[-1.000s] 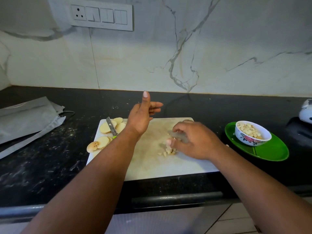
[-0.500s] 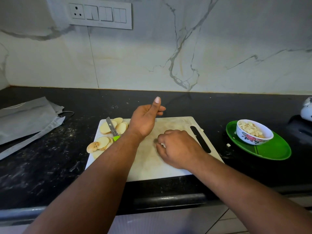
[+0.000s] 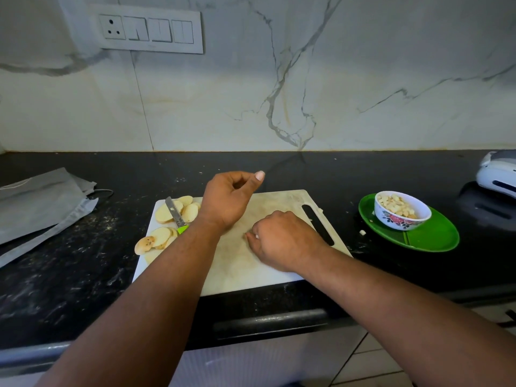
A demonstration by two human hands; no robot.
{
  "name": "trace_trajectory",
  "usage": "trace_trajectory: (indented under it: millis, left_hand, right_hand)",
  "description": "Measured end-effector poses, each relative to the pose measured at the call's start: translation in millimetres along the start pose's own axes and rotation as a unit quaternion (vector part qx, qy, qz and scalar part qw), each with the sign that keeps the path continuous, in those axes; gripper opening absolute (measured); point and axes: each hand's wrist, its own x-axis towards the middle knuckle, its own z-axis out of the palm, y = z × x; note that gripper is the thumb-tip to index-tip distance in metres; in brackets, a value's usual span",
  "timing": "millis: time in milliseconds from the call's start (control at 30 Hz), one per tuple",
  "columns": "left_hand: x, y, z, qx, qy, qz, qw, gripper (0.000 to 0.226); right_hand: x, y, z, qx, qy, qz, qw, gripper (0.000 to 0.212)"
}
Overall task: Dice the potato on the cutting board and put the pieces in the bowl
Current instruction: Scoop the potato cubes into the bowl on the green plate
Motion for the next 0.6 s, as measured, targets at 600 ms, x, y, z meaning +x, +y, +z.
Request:
trace_trajectory:
  millis: [600]
  left_hand:
    - [-17,20,13,0.060,-0.109,0.015,0.992,0.019]
  right_hand:
    - [-17,192,-90,0.519,0.179,0.424,0.720,0.039]
